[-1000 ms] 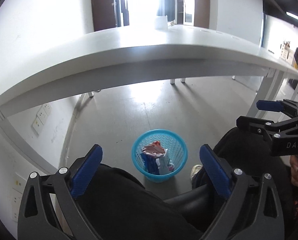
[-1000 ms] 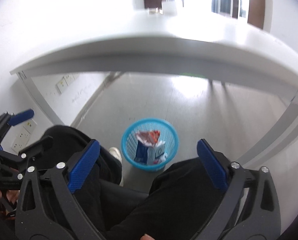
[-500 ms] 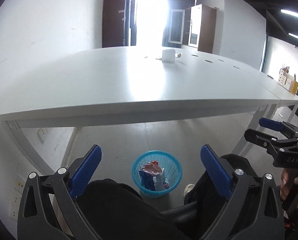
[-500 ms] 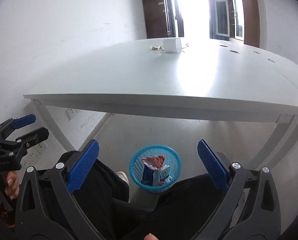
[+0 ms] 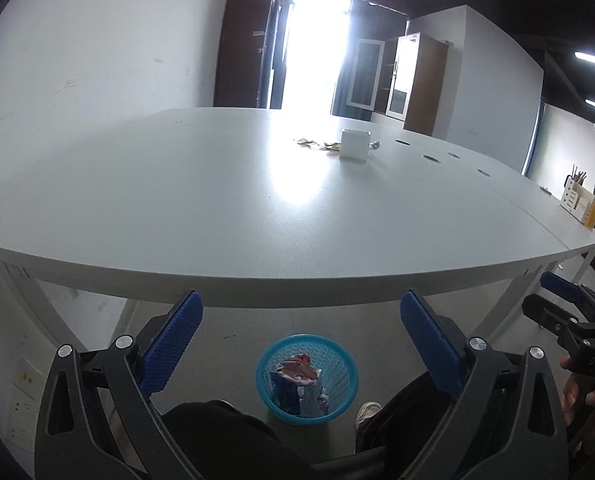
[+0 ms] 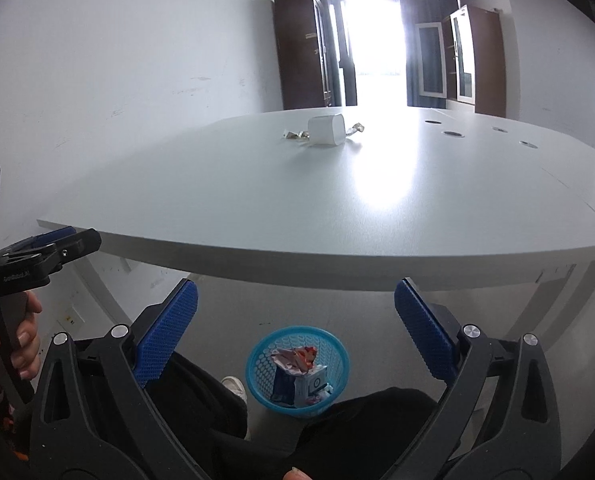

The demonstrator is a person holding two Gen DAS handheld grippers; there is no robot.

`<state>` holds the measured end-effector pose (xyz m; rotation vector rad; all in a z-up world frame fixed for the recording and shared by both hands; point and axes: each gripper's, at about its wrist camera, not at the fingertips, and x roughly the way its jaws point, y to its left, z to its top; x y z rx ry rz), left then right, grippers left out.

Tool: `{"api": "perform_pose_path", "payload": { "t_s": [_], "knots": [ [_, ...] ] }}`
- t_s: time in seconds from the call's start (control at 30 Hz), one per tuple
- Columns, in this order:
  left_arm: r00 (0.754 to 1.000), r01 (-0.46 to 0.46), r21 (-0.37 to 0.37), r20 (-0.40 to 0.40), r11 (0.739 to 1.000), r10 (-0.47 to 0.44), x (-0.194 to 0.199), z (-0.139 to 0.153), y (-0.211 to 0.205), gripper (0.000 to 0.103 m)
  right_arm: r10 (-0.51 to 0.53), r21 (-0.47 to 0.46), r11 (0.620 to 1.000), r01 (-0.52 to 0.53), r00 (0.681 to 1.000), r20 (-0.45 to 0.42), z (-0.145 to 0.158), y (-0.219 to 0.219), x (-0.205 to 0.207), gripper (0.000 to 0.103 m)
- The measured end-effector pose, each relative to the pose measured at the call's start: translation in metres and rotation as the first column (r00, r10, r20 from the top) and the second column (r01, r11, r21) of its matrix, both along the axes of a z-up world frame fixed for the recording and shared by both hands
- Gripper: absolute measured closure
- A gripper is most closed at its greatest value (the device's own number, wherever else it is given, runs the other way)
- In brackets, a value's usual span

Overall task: Collect trash
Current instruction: 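Raise both tools away from the wastebasket toward the table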

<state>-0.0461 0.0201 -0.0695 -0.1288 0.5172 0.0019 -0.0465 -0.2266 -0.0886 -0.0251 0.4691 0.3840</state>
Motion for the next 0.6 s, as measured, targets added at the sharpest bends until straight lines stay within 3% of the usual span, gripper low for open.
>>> {"api": "perform_pose_path", "payload": {
  "t_s": [0.2, 0.6],
  "knots": [
    [1.0, 0.005, 0.017, 0.001, 1.0, -0.005, 0.019, 0.01, 0.006, 0.006, 0.001, 0.017, 1.0, -0.001, 1.0, -0.01, 0.003, -0.003, 0.021, 0.009],
    [1.0, 0.014, 0.032, 0.013, 0.999, -0.014, 0.078, 0.038, 0.008, 0.006, -0.035, 0.036, 0.999, 0.035, 0.999, -0.006, 0.04, 0.001, 0.092, 0.009]
  ]
}}
